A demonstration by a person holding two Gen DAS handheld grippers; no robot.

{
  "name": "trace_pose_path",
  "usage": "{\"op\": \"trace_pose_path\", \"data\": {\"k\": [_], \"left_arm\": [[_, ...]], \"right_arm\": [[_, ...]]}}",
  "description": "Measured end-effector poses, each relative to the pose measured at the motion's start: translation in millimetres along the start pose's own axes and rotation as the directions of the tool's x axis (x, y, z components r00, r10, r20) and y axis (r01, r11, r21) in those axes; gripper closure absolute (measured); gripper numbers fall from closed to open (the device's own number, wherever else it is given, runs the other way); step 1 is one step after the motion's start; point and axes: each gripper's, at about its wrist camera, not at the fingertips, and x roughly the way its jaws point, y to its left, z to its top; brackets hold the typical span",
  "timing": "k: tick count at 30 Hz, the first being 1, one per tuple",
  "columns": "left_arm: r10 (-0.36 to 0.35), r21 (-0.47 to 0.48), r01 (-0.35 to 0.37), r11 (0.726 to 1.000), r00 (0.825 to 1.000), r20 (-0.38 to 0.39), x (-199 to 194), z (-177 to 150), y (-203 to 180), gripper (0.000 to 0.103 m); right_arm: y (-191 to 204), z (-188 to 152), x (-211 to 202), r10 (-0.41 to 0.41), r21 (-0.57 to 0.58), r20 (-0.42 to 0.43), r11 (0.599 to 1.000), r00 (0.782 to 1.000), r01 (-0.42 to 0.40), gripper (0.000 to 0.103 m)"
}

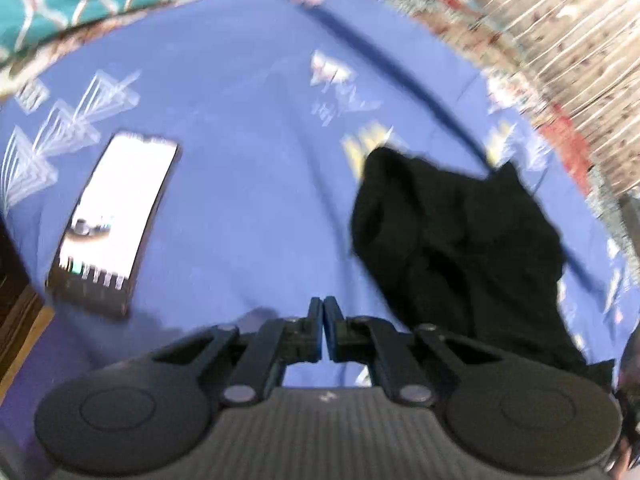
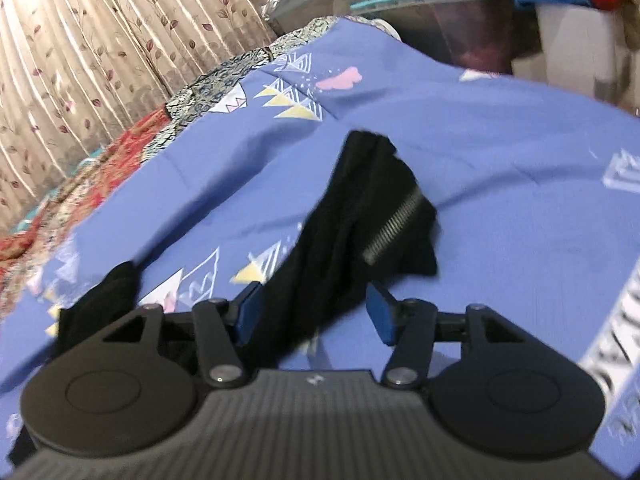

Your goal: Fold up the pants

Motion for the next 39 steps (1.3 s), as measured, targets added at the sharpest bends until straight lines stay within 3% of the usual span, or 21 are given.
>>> {"op": "trace_pose_path", "data": {"k": [1, 2, 3, 5, 6, 7, 8, 10, 12, 14, 16, 19, 21, 23, 26, 30, 32, 35, 37, 38, 39], "left_arm": [[-0.011, -0.018, 0.010, 1.000, 0.999, -0.032, 6.2, -1.9, 1.6, 0.099], [-0.033, -0.036, 0.031, 0.999, 0.997, -0.070, 18.5, -4.4, -2.9, 0.092], [-0.055, -0.051, 0.050, 0.997, 0.993, -0.101, 28.9, -6.6, -6.4, 0.078], [-0.074, -0.061, 0.067, 0.996, 0.988, -0.135, 48.9, -8.9, -18.7, 0.057], [-0.075, -0.046, 0.069, 0.997, 0.987, -0.143, 58.7, -8.6, -29.3, 0.050], [-0.076, -0.027, 0.072, 0.997, 0.985, -0.153, 67.3, -8.0, -38.6, 0.049], [-0.080, -0.008, 0.080, 0.997, 0.983, -0.167, 76.8, -6.6, -48.1, 0.049], [-0.107, 0.012, 0.111, 0.994, 0.977, -0.187, 94.2, -4.3, -65.1, 0.055], [-0.120, 0.026, 0.128, 0.991, 0.971, -0.207, 113.7, -1.8, -78.4, 0.086], [-0.126, 0.030, 0.137, 0.990, 0.965, -0.231, 124.7, -3.3, -80.7, 0.098], [-0.129, 0.017, 0.137, 0.990, 0.962, -0.241, 129.8, -6.6, -79.6, 0.100], [-0.140, 0.010, 0.148, 0.989, 0.957, -0.252, 130.6, -11.4, -74.6, 0.100], [-0.140, -0.002, 0.144, 0.990, 0.957, -0.256, 127.8, -12.5, -68.1, 0.097], [-0.146, -0.018, 0.146, 0.989, 0.955, -0.260, 127.5, -9.5, -65.0, 0.092], [-0.146, -0.040, 0.140, 0.989, 0.958, -0.245, 128.8, -3.6, -67.4, 0.090], [-0.100, -0.004, 0.102, 0.995, 0.970, -0.220, 129.9, -1.1, -81.2, 0.096], [-0.090, 0.018, 0.095, 0.995, 0.975, -0.203, 119.7, -3.0, -83.2, 0.096], [-0.098, 0.032, 0.105, 0.994, 0.980, -0.174, 97.4, -1.9, -77.2, 0.097], [-0.117, 0.013, 0.120, 0.993, 0.982, -0.150, 78.1, 1.7, -71.5, 0.099], [-0.135, -0.001, 0.136, 0.991, 0.982, -0.135, 66.3, 4.0, -67.4, 0.099], [-0.150, -0.014, 0.149, 0.989, 0.982, -0.115, 54.3, 6.6, -62.5, 0.099]], "right_arm": [[6.1, 2.4, 8.8, -0.012, -0.021, 0.004, 1.000, 1.000, 0.012, 0.037], [13.6, 4.4, 20.8, -0.034, -0.045, -0.005, 0.998, 0.999, 0.033, 0.024], [15.4, 7.5, 31.7, -0.057, -0.061, -0.020, 0.997, 0.998, 0.056, 0.018], [19.6, 11.5, 54.2, -0.116, -0.071, -0.053, 0.991, 0.992, 0.112, 0.022], [19.4, 12.6, 63.8, -0.133, -0.078, -0.083, 0.989, 0.988, 0.126, 0.055], [17.4, 13.7, 66.6, -0.147, -0.099, -0.107, 0.986, 0.983, 0.136, 0.081], [15.6, 15.6, 63.5, -0.166, -0.113, -0.106, 0.982, 0.980, 0.154, 0.089], [10.0, 24.5, 35.2, -0.103, -0.056, -0.015, 0.993, 0.995, 0.102, 0.090], [7.3, 25.8, -11.1, -0.034, -0.046, 0.094, 0.998, 0.995, 0.038, 0.090], [-2.6, 13.3, -61.0, 0.039, -0.053, 0.158, 0.998, 0.987, -0.030, 0.090], [-17.0, -8.1, -96.4, 0.047, -0.057, 0.162, 0.998, 0.986, -0.038, 0.090], [-49.3, -53.0, -121.7, 0.019, -0.041, 0.069, 0.999, 0.997, -0.016, 0.079], [-72.6, -78.8, -126.2, -0.059, -0.046, 0.001, 0.997, 0.998, 0.059, 0.057], [-90.9, -82.6, -132.9, -0.148, -0.006, 0.018, 0.989, 0.989, 0.149, 0.057], [-102.7, -61.0, -142.9, -0.147, 0.058, 0.080, 0.988, 0.986, 0.142, 0.056], [-92.5, -20.9, -111.8, -0.087, -0.007, 0.113, 0.996, 0.990, 0.088, 0.023], [-101.7, -4.7, -88.2, -0.123, 0.037, 0.086, 0.992, 0.989, 0.120, 0.023], [-123.8, 2.1, -49.2, -0.133, 0.161, -0.034, 0.977, 0.991, 0.136, 0.024], [-130.9, 1.4, -26.7, -0.136, 0.195, -0.114, 0.968, 0.984, 0.156, 0.045], [-129.3, 3.5, -21.2, -0.147, 0.171, -0.130, 0.971, 0.981, 0.168, 0.082], [-126.6, 6.9, -20.8, -0.142, 0.164, -0.144, 0.973, 0.979, 0.165, 0.097]]}}
